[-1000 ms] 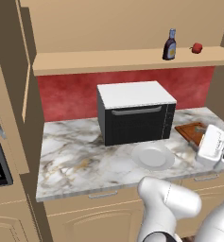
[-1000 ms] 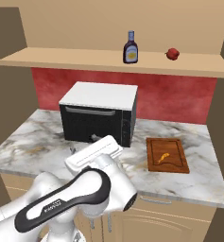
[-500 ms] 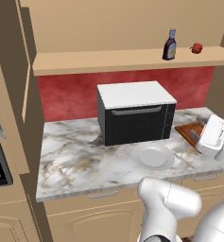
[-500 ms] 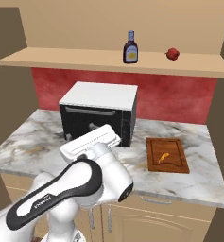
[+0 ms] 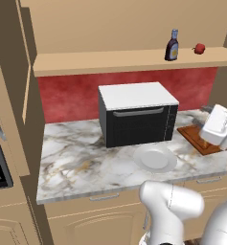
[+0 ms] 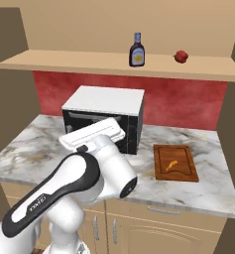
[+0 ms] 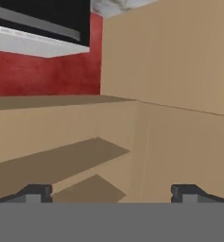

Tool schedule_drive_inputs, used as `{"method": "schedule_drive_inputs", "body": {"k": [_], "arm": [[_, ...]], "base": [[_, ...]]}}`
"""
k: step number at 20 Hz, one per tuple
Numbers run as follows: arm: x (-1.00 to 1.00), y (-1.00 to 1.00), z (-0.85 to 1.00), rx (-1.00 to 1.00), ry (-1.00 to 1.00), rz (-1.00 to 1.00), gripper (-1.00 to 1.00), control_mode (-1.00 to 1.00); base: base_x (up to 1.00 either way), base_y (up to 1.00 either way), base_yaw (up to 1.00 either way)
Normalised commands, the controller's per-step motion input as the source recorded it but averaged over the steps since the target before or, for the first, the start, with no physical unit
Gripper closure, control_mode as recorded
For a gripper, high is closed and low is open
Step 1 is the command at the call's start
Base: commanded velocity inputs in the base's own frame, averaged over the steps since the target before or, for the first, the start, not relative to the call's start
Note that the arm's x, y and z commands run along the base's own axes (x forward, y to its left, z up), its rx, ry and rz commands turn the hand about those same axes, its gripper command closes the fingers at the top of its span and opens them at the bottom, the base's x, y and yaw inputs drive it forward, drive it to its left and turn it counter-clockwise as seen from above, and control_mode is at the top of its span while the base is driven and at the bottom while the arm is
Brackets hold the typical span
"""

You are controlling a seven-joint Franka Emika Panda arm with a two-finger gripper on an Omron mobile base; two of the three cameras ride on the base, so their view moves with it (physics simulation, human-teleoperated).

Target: Pick the shrimp from the plate and place it on the cutting board. Then pick the condiment bottle from the cabinet and place it next to the cutting board.

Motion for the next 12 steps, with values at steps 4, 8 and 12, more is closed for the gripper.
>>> {"method": "schedule_drive_inputs", "body": {"k": [4, 8, 12], "arm": [[0.17, 0.00, 0.50, 0.01, 0.12, 0.00, -1.00, -1.00], [0.19, 0.00, 0.53, 0.01, 0.13, 0.00, -1.00, -1.00], [0.14, 0.00, 0.54, 0.01, 0.11, 0.00, -1.00, -1.00]], "base": [[0.00, 0.00, 0.00], [0.00, 0.00, 0.00], [0.00, 0.00, 0.00]]}}
